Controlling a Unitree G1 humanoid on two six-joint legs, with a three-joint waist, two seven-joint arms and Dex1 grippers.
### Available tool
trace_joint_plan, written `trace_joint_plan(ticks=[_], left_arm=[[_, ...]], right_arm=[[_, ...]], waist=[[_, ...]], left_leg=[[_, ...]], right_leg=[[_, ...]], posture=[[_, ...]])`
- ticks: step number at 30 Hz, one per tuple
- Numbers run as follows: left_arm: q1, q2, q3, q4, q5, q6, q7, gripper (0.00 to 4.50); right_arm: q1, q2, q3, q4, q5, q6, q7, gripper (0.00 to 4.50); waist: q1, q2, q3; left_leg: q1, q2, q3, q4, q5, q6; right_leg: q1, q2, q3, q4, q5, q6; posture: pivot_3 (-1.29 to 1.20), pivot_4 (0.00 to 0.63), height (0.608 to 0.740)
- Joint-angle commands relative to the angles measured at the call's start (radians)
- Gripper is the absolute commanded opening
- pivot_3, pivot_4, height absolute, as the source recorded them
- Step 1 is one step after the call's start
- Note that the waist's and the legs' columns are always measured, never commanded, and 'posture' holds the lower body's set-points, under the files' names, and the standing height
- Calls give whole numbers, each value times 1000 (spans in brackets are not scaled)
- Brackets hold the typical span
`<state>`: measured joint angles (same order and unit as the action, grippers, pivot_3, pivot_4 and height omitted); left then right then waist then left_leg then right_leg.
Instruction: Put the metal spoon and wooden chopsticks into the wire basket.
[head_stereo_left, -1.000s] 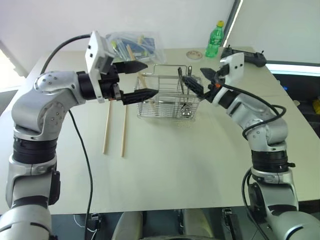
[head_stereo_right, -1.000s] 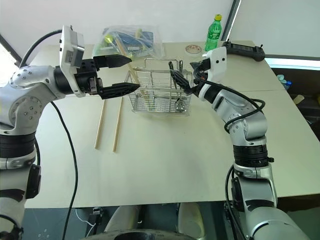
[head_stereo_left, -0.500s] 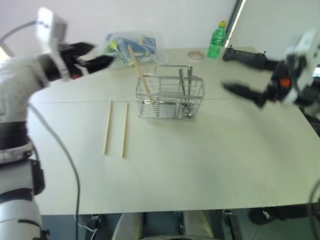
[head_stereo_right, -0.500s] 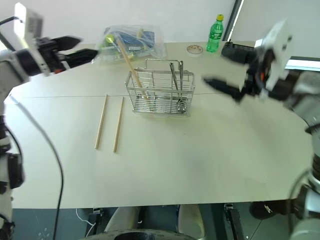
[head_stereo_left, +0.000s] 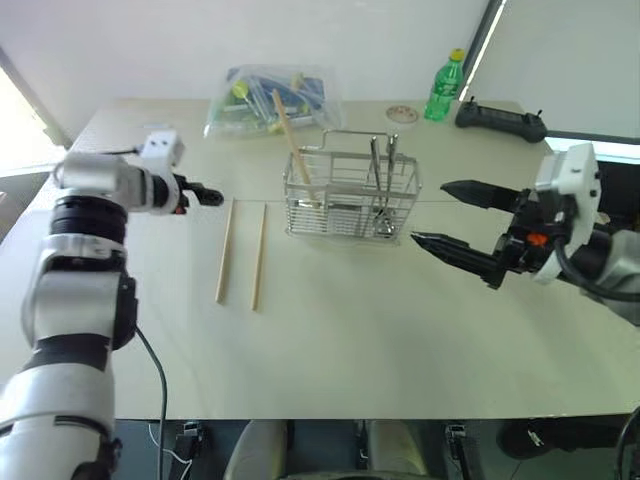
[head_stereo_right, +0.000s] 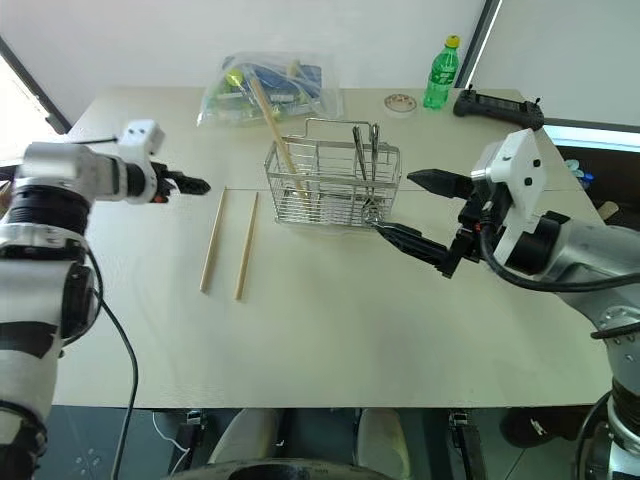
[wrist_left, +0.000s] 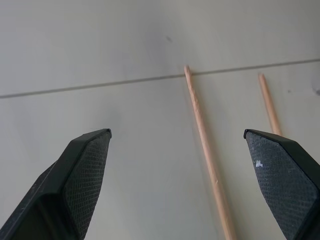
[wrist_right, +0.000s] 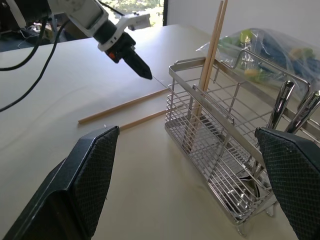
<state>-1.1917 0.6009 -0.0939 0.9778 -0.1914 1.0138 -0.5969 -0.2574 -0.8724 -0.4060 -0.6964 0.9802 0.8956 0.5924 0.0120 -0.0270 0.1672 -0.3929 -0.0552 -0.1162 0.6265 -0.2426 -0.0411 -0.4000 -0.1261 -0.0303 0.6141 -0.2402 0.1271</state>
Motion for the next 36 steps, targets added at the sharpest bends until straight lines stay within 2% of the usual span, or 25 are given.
trace_joint_plan(ticks=[1, 9, 17, 20, 27, 36], left_arm=[[-59, -7, -10, 52, 57, -46, -5, 4500], [-89, -100, 8, 204, 125, -195, 15, 4500], [-93, -140, 30, 268, 156, -201, 44, 4500], [-92, -147, 65, 283, 142, -181, 64, 3635], [-102, -159, 111, 290, 147, -172, 90, 133], [-107, -149, 161, 291, 143, -155, 126, 53]], right_arm=[[13, 11, -7, -54, 20, -19, -44, 4458], [26, 31, 3, -90, 80, -16, -137, 4458], [25, 26, 2, -80, 86, -26, -180, 4458], [30, 27, 6, -81, 91, -30, -189, 4500], [56, 22, 12, -82, 78, -43, -187, 4500], [43, 22, 26, -58, 80, -57, -194, 4500]], waist=[[-4, 0, 0], [2, 0, 0], [2, 0, 0], [2, 0, 0], [3, 0, -1], [1, 0, -1]], left_leg=[[0, 0, 0, 0, 0, 0], [1, 0, 1, 2, -1, 1], [2, 0, 0, 4, 0, 1], [2, 0, 0, 4, 0, 1], [2, -1, 0, 4, 0, 1], [2, -1, 0, 4, 0, 1]], right_leg=[[-1, 0, 0, 0, 0, 0], [2, 0, 0, 0, 0, 0], [3, -1, 0, 0, 0, 1], [3, -1, 0, 0, 0, 1], [5, -2, 0, 0, 0, 2], [5, -2, 0, 0, 0, 3]], posture=[[0, 150, 690], [0, 150, 690], [0, 150, 690], [0, 150, 690], [0, 150, 690], [0, 150, 690]])
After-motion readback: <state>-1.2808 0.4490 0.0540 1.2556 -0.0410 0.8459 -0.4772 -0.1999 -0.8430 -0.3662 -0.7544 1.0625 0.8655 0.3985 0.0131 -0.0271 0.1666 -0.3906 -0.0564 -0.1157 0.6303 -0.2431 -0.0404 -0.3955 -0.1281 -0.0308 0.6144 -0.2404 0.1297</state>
